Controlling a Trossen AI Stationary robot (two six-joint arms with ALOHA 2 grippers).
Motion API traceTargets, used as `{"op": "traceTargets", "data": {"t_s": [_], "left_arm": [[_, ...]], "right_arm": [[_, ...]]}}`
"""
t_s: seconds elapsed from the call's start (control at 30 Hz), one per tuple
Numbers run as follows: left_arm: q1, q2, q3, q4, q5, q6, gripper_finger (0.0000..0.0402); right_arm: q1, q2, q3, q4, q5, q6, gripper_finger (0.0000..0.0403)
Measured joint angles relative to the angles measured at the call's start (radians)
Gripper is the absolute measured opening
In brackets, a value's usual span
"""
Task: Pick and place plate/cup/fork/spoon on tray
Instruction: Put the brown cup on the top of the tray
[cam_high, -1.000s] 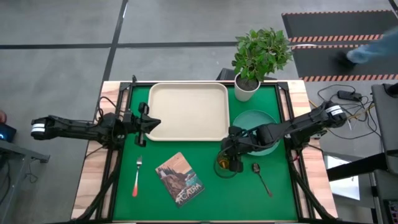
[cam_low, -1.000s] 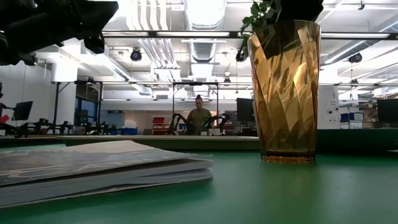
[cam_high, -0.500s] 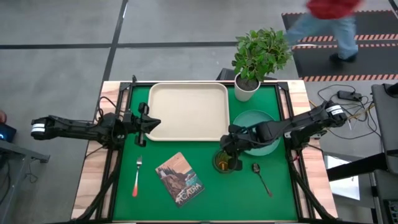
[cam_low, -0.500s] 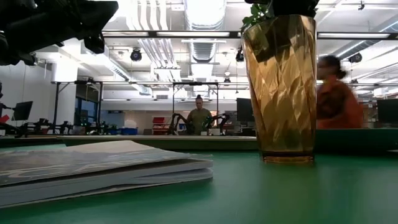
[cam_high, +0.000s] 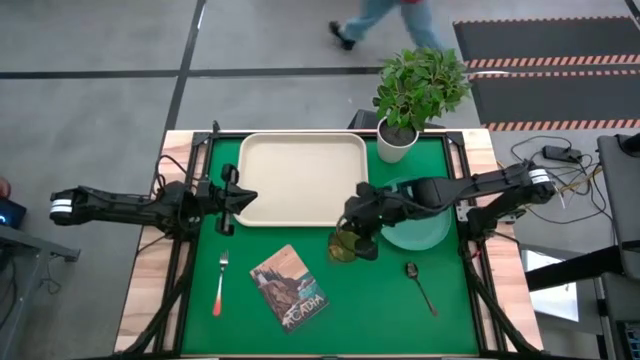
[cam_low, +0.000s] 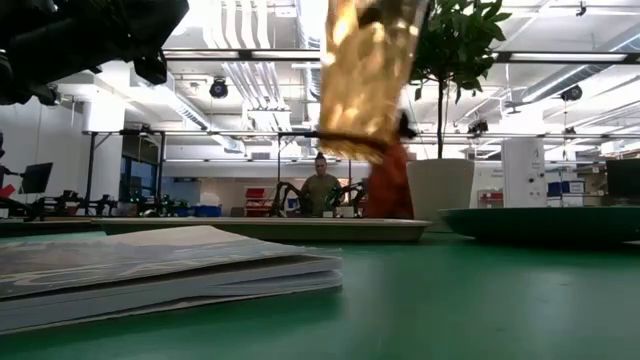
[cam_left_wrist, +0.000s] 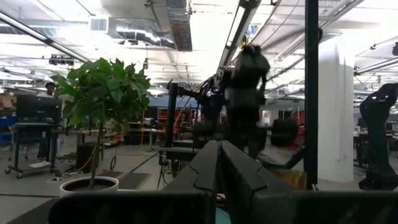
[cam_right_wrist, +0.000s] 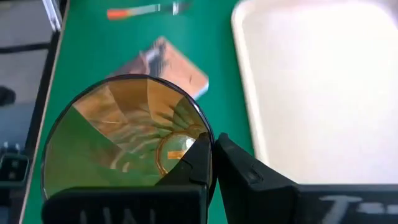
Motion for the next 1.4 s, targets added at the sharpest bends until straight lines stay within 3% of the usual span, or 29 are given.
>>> {"op": "traceTargets", "data": {"t_s": [0.2,0.37,0.83,1.4], "left_arm": [[0.0,-0.007,0.0,0.001,0.0,0.0,0.0],[0.0,-0.018,0.0,0.003,0.0,0.0,0.0],[0.0,-0.065,-0.011,0.0,0.0,0.0,0.0],[0.0,-0.087,-0.019,-0.004,0.001,0.0,0.0]], "right_arm": [[-0.032,0.113,0.172,-0.013,-0.001,-0.136,0.0009],[-0.086,0.253,0.376,-0.125,-0.004,-0.235,0.0009],[-0.347,0.588,0.915,-0.312,0.0,-0.288,0.0009],[-0.59,0.697,0.907,-0.312,-0.011,-0.304,0.0009]]}}
